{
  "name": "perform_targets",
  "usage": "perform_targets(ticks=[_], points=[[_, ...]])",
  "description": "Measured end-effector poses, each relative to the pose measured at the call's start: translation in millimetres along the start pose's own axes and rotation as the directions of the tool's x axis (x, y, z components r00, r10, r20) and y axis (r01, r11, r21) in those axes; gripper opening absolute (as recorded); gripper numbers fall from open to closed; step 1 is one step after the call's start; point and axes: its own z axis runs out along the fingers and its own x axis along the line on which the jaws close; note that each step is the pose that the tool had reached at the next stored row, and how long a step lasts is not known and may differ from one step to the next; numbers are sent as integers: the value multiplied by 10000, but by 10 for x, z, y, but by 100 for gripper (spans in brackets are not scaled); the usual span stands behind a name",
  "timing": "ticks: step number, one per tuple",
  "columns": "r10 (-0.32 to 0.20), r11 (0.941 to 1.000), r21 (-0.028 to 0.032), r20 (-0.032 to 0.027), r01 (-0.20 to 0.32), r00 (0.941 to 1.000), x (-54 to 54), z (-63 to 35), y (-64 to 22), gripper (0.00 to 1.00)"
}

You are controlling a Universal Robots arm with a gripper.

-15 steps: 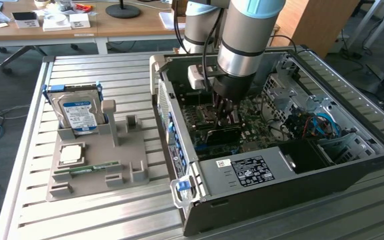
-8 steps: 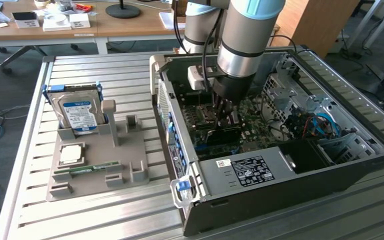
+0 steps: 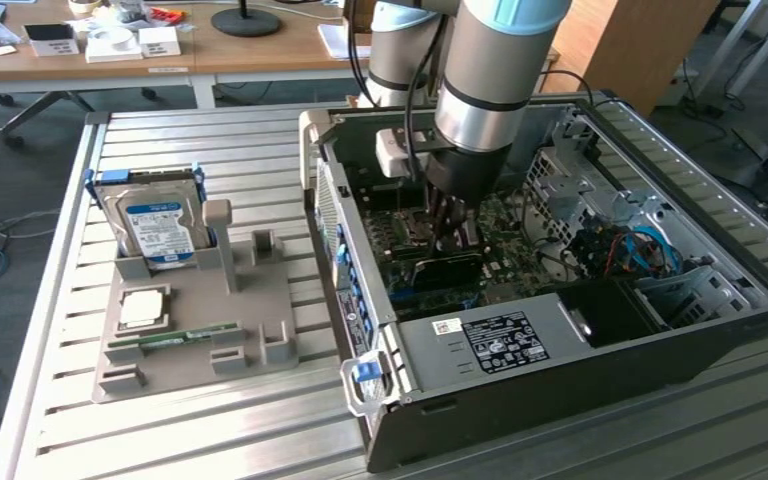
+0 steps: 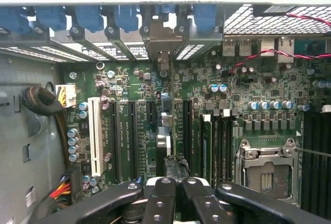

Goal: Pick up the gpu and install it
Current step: 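Press down on the gpu until it lock into place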

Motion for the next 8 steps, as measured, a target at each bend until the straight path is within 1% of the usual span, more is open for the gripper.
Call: perform_targets(ticks=[1,3,8], points=[[1,10000,0,7,-1,10000,0,0,0,11],[3,10000,-4,48,-3,10000,-1,0,1,11],[1,10000,-4,65,-1,10000,0,13,1,11]])
